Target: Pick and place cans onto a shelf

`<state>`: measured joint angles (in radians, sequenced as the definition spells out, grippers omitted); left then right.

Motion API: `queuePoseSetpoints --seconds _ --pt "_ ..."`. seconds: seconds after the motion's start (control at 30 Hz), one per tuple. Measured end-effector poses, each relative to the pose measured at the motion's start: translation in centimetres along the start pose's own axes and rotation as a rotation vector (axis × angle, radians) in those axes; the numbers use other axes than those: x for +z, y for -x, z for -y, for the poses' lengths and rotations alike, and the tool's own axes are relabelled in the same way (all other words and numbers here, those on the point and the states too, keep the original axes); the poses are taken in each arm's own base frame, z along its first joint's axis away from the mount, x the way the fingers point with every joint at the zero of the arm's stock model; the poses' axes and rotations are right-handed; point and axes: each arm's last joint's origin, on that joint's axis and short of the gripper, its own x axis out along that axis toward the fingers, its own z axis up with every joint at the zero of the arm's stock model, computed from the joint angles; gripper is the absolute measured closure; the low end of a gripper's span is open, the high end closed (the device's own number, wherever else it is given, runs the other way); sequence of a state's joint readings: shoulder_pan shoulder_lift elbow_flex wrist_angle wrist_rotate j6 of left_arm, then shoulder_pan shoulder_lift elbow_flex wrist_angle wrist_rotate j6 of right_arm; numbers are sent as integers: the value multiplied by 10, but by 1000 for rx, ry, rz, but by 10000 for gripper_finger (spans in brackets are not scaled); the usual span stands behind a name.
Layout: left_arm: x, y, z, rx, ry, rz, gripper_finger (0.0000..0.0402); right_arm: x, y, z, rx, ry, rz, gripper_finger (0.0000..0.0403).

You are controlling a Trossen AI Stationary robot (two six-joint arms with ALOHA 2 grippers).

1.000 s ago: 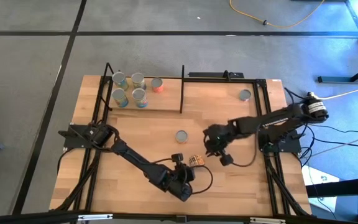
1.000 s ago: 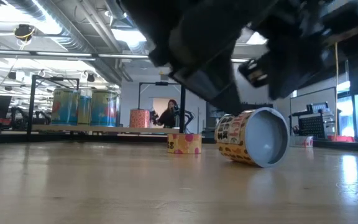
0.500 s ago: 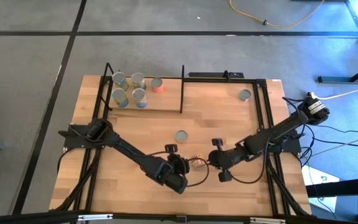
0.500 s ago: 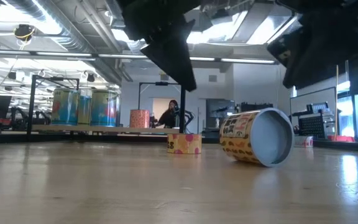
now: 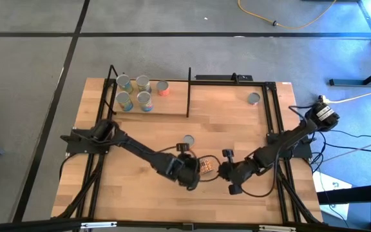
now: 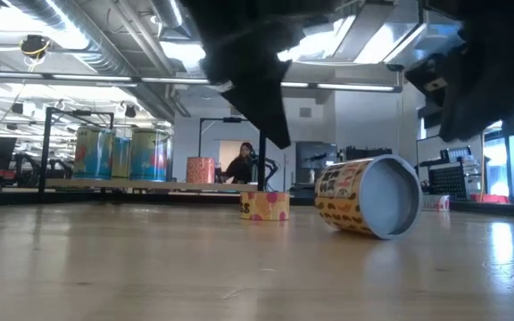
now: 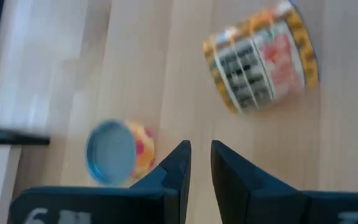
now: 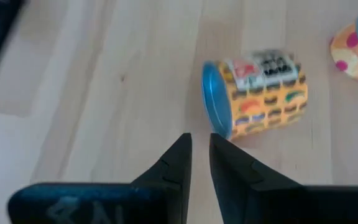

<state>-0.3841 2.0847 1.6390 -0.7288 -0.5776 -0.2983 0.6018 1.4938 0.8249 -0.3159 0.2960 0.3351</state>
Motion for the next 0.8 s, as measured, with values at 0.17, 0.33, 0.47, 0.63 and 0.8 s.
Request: queuePoseSetpoints --seconds 0.17,0.33,0.47,0.63,0.8 --pt "13 -13 -17 -16 -56 51 347 -6 -11 -9 -124 30 20 342" --pt "15 -29 -35 -109 -89 7 347 -8 -19 -18 -175 33 65 343" --pt "16 -36 -44 -120 -97 -6 347 -9 -27 -23 -236 14 103 343" --pt "18 -40 -51 -164 -106 -6 347 -13 -38 -24 -263 -32 99 343" --pt "16 -44 -49 -198 -95 14 347 -15 -44 -24 -307 -25 109 343"
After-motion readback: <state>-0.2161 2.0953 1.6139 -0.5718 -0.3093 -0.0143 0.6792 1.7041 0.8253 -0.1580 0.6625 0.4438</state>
